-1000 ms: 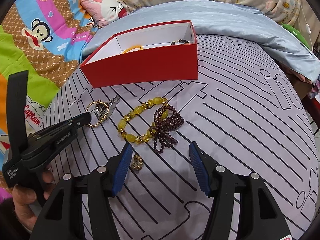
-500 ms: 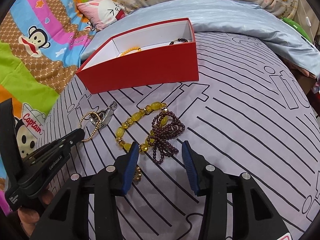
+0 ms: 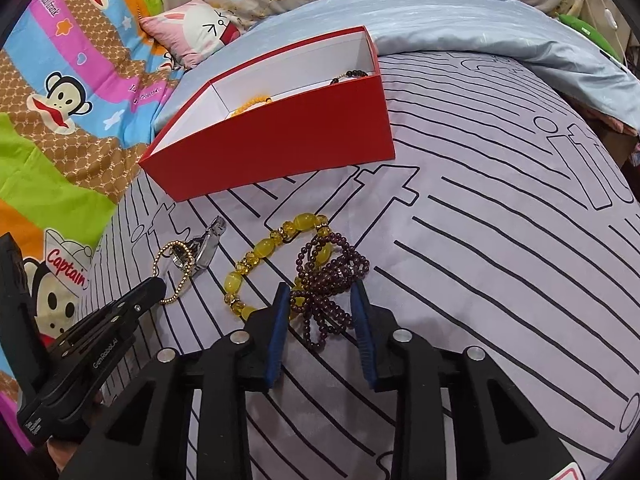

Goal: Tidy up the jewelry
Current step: 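Grasp the gold chain with the left gripper while the right grasps the dark beaded strand, then carry the gold chain and beaded strand into the red box and open both grippers, then withdraw both grippers from the box toward the silver watch and yellow bracelet, then grasp the silver watch with the left gripper while the right grasps the yellow bead bracelet, then carry the watch and yellow bracelet into the red box and open both grippers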

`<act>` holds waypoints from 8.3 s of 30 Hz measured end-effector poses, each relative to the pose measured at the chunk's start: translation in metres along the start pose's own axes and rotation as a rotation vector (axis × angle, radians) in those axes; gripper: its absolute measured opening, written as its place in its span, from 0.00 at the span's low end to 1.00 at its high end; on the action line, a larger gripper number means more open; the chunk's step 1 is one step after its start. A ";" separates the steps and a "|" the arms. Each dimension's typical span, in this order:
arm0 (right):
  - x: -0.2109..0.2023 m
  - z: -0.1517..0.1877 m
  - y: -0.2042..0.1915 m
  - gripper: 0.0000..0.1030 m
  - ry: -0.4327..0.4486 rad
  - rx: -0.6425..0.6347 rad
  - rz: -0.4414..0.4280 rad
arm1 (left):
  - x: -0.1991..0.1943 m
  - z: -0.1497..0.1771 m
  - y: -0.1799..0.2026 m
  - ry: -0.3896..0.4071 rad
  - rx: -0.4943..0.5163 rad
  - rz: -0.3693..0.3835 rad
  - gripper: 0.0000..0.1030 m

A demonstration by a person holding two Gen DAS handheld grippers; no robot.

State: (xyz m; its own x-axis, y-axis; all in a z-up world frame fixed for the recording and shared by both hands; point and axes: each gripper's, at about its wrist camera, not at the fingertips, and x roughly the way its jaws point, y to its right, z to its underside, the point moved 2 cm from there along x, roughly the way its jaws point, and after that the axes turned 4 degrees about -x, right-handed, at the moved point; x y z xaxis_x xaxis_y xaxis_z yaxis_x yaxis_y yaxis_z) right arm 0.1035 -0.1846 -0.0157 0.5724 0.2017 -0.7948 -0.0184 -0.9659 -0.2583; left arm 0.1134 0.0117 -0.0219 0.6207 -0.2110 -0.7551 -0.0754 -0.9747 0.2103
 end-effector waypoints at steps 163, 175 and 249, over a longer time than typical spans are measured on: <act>-0.002 -0.001 0.010 0.09 0.009 0.014 0.043 | 0.016 -0.018 0.031 -0.016 0.005 0.029 0.46; -0.005 -0.001 0.002 0.09 0.014 0.008 0.017 | 0.017 -0.017 0.032 -0.013 0.037 0.027 0.15; 0.036 -0.209 -0.019 0.09 0.135 -0.034 -0.061 | 0.064 -0.203 0.085 0.012 0.103 0.084 0.08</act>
State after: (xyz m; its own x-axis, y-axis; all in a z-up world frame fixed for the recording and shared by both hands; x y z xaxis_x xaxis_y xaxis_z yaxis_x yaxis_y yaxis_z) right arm 0.2963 -0.1932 0.0754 0.6770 0.2388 -0.6962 0.0465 -0.9579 -0.2834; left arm 0.3054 -0.0693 0.0737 0.6180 -0.2917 -0.7301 -0.2069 -0.9562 0.2069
